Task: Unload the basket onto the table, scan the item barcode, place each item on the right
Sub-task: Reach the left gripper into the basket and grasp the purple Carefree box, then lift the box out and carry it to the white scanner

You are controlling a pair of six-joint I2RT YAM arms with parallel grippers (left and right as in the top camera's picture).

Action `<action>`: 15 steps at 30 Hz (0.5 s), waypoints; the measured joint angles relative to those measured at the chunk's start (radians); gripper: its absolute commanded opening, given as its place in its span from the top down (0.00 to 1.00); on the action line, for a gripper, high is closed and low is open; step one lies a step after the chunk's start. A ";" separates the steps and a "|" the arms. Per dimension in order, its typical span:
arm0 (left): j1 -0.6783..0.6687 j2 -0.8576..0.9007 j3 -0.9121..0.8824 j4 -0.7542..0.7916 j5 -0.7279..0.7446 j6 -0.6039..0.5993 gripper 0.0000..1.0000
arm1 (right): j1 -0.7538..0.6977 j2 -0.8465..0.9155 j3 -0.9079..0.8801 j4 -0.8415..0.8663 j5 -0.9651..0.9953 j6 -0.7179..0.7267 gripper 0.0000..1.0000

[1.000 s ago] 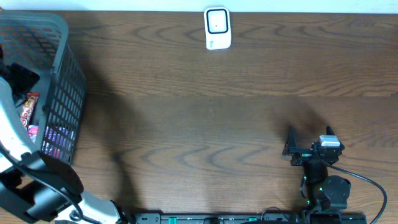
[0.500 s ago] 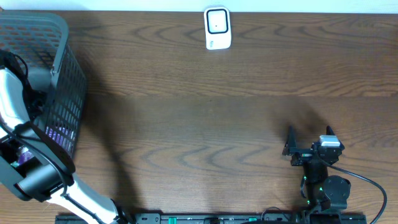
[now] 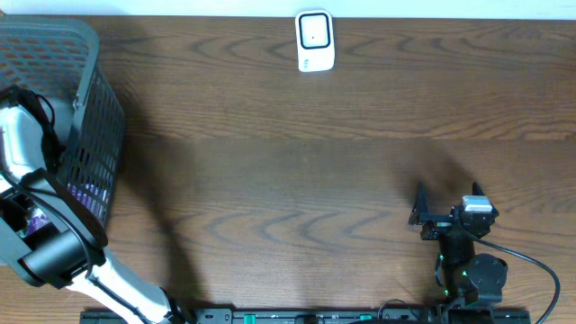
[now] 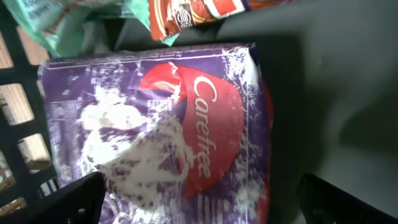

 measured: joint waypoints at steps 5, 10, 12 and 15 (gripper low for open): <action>0.000 0.000 -0.060 0.034 0.000 -0.006 0.23 | 0.000 0.000 0.000 0.000 0.000 0.000 0.01; 0.000 0.000 -0.075 0.039 -0.002 -0.018 0.75 | 0.000 0.000 0.000 0.000 0.000 0.000 0.01; 0.000 0.000 -0.074 0.035 -0.007 -0.024 0.92 | 0.000 0.000 0.000 0.000 0.000 0.000 0.01; 0.000 -0.006 -0.074 0.028 -0.018 -0.022 0.92 | 0.000 0.000 0.000 0.000 0.000 0.000 0.01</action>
